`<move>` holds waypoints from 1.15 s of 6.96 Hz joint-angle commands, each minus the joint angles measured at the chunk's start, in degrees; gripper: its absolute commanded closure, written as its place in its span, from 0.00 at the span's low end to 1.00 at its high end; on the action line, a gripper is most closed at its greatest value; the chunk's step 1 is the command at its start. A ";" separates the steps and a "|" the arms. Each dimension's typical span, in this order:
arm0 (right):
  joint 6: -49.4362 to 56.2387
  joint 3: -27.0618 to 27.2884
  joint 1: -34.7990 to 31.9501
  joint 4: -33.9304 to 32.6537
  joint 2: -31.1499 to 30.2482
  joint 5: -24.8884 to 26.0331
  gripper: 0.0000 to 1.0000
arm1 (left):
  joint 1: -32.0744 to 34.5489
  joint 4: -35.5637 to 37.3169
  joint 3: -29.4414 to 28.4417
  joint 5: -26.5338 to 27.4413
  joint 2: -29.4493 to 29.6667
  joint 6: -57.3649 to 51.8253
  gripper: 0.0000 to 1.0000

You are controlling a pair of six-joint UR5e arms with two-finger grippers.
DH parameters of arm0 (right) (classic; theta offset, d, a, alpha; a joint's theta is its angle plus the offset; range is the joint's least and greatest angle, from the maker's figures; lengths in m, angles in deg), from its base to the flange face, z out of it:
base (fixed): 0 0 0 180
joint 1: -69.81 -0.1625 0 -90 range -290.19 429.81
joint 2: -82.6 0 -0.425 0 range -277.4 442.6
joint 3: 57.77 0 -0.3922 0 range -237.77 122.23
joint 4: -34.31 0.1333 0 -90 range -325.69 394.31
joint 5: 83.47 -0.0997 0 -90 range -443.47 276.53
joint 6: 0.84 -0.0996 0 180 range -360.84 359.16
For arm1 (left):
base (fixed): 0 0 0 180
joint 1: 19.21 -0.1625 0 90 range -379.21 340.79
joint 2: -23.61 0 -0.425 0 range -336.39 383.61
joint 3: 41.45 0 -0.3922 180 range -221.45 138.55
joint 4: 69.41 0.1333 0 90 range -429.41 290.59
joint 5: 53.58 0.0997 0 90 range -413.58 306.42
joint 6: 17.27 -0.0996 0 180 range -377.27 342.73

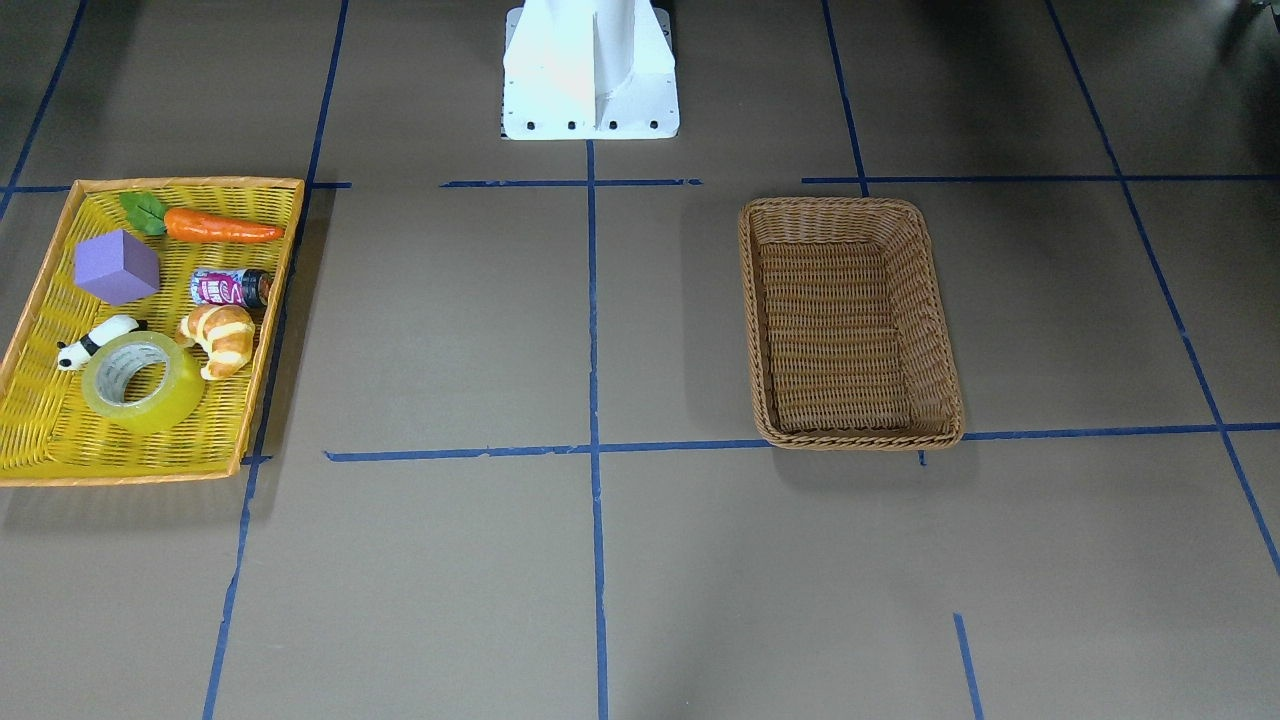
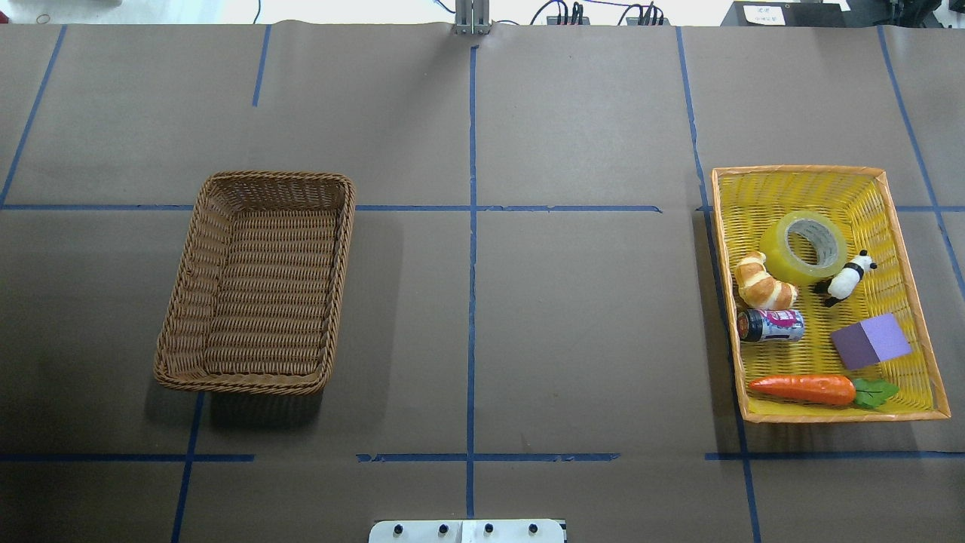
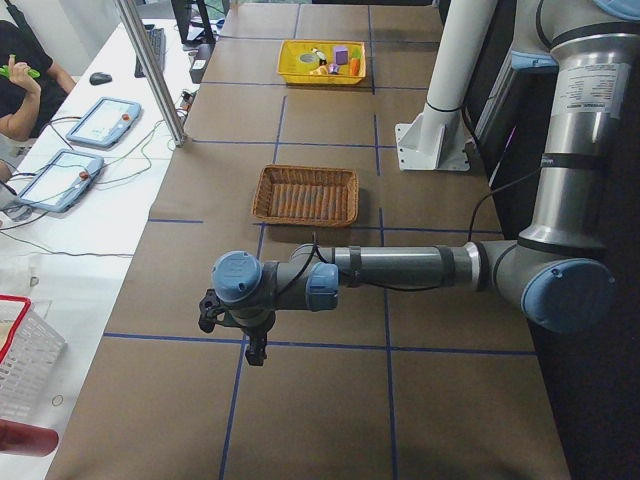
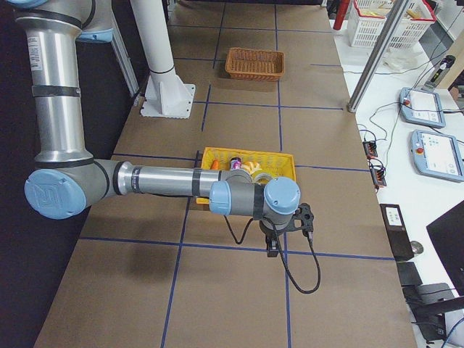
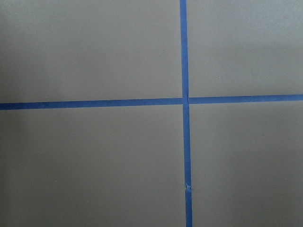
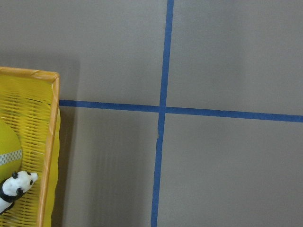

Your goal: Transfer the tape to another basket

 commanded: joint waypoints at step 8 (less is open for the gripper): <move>0.09 0.00 0.00 0.63 -0.92 0.79 0.00 | -0.08 -0.83 -0.36 -0.04 -0.04 -0.09 0.00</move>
